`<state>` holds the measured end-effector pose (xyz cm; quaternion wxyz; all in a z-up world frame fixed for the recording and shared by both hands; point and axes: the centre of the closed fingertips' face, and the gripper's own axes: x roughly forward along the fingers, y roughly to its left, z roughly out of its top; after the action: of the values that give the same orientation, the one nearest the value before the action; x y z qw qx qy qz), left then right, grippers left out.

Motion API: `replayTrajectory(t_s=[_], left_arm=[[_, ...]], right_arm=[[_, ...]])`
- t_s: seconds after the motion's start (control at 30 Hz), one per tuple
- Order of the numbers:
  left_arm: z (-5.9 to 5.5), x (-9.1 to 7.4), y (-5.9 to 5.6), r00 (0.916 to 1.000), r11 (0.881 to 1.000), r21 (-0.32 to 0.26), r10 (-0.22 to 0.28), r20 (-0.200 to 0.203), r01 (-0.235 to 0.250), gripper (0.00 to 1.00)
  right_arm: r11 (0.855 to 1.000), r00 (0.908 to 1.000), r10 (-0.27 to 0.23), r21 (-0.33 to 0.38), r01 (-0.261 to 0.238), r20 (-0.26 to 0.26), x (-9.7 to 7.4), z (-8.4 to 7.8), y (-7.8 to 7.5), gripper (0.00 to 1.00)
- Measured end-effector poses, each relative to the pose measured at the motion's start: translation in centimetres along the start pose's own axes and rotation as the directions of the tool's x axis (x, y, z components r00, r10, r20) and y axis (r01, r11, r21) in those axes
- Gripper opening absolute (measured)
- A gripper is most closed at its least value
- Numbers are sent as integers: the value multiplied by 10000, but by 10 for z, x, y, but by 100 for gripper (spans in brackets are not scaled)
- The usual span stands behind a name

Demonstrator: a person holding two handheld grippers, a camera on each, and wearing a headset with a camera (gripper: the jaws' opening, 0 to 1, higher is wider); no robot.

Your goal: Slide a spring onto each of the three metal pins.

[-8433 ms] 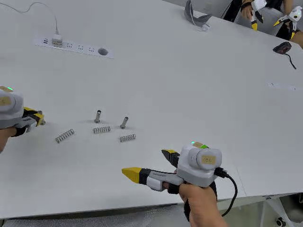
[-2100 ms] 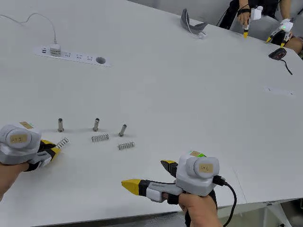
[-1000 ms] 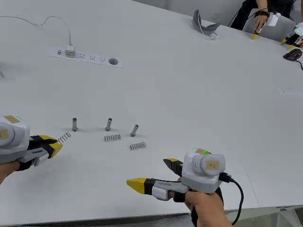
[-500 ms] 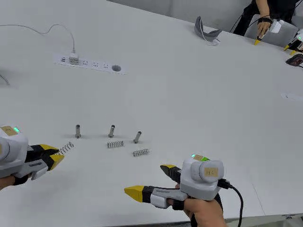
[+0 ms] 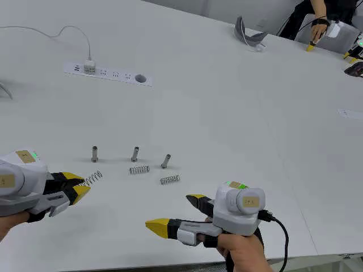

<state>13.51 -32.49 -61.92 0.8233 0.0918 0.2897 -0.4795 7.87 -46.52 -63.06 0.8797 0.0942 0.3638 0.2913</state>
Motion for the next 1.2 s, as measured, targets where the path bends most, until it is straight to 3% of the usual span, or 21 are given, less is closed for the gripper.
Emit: replayTrajectory(t_s=[0.23,0.47,0.93,1.2], left_arm=[[6,8,-12,9995,9992,242,-320,60,319,11],[15,15,-27,9975,9958,594,-709,80,703,11],[28,27,-71,9850,9762,1344,-1727,73,1701,11],[29,30,-83,9787,9659,1627,-2050,68,2012,11]], right_arm=[[9990,9983,365,230,-376,457,1,11,6,74],[9962,9958,746,405,-767,523,5,13,16,66],[9790,9792,1603,1067,-1737,1241,8,32,33,42],[9689,9698,1957,1239,-2141,1456,11,36,40,29]])
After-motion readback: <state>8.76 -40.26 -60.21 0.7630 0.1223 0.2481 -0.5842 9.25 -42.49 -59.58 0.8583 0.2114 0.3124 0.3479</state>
